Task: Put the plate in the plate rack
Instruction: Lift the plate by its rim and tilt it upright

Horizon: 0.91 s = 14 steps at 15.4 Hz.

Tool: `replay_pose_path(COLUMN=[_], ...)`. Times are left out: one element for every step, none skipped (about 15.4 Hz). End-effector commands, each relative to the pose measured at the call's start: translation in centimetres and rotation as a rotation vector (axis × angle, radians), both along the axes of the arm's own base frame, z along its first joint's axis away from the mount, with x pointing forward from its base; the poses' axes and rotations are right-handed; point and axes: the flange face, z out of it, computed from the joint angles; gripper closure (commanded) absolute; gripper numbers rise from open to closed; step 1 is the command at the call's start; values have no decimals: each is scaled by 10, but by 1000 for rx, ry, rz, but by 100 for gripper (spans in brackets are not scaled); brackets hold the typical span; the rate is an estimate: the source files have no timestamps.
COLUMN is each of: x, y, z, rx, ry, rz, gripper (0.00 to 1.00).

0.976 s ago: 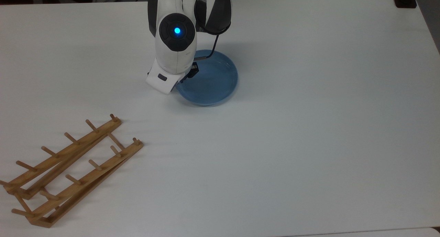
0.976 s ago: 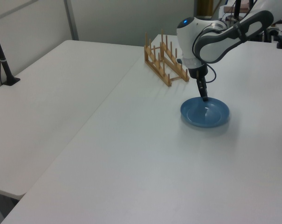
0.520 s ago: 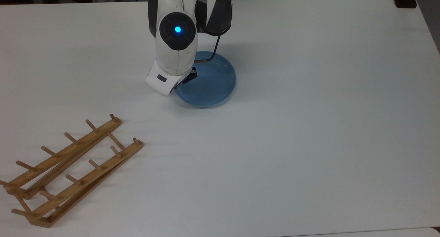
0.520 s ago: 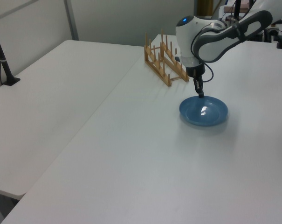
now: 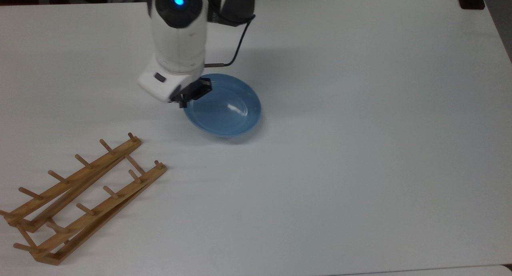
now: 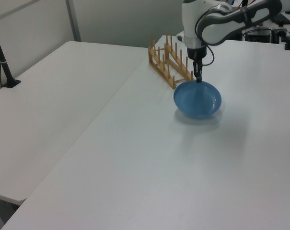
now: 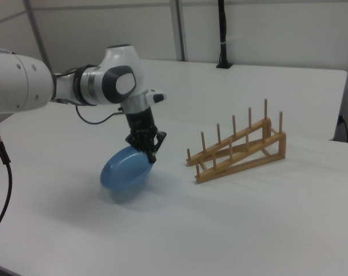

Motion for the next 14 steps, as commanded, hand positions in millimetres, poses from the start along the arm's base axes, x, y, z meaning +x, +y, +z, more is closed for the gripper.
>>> replay_pose_path(x=[7, 10, 13, 15, 15, 16, 19, 21, 23, 26, 28, 29, 30, 31], y=[-18, -19, -24, -27, -36, -45, -53, -61, -68, -73, -78, -90, -102, -109], z=[41, 54, 67, 81, 97, 113, 131, 143, 153, 160, 165, 170, 174, 177], rx=[-8, -9, -13, -16, -26, -29, -33, -39, -43, -50, -54, -64, -79, -92], ry=[-71, -97, -123, -150, -180, -226, -296, -359, -421, -477, -526, -572, -621, -671], rz=[-28, -28, -39, -43, -52, -62, -72, -72, -77, -75, -77, -104, -137, -163], gripper=[100, 100, 100, 100, 100, 100, 100, 100, 100, 100, 100, 100, 100, 100])
